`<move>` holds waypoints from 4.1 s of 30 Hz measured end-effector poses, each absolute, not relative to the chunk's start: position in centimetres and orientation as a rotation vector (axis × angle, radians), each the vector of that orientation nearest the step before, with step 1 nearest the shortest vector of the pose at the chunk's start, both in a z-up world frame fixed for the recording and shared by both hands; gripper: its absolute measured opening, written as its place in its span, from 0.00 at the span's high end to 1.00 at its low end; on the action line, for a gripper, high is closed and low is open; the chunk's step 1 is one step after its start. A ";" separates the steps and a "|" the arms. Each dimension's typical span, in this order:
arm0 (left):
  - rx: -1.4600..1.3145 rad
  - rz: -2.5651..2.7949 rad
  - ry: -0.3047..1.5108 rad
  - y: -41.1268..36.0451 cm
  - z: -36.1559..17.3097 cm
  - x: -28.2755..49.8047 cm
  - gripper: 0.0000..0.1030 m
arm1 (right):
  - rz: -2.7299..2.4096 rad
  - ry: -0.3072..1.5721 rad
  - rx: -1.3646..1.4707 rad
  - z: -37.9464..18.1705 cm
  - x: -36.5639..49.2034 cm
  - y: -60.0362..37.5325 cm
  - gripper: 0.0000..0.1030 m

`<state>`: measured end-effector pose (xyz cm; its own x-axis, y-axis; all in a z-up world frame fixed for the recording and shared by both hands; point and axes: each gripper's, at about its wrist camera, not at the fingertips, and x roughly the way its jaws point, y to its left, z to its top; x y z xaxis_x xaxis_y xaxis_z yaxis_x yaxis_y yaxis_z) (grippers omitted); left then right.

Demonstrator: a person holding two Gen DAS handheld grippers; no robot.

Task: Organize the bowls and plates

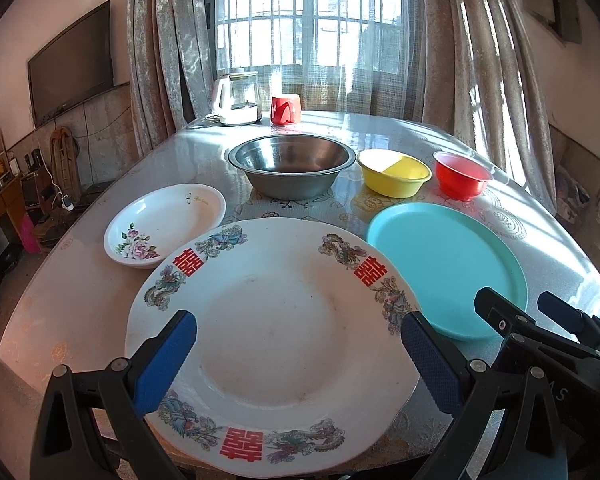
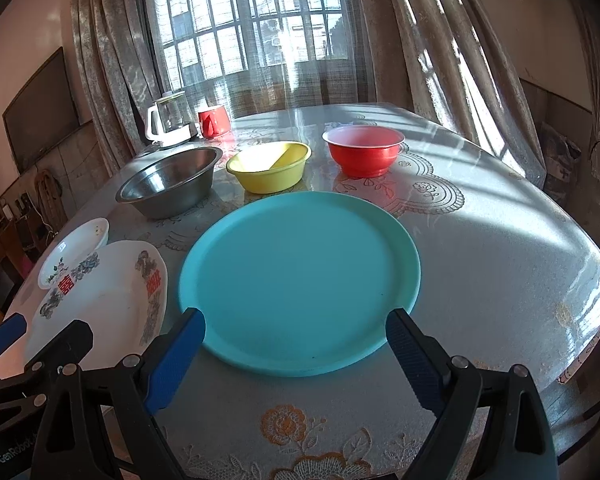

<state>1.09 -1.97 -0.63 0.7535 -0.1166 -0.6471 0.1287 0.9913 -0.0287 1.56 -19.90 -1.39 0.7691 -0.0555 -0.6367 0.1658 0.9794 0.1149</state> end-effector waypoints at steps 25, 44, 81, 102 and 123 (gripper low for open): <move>0.092 -0.428 0.947 -7.4 0.6 12.2 0.51 | -0.133 0.773 0.353 -3.9 3.1 -29.0 0.60; 0.228 -0.452 1.097 -11.0 -3.3 18.4 0.77 | -0.116 0.776 0.253 -3.9 4.4 -28.3 0.69; 0.089 -0.389 1.068 -12.6 -3.8 17.2 0.77 | -0.282 0.807 0.221 -3.6 7.3 -31.9 0.79; 0.149 -0.377 1.023 -12.9 -3.3 15.2 0.77 | -0.288 0.801 0.171 -3.6 6.9 -30.6 0.67; -0.008 -0.357 0.788 -7.3 2.1 9.7 0.48 | -0.255 0.687 0.167 0.2 4.9 -29.4 0.38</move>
<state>9.71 -7.26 2.12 0.6485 -0.3176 -0.6918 0.3114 0.9400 -0.1396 4.87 -29.39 0.17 0.7441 -0.1772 -0.6441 0.2866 0.9556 0.0682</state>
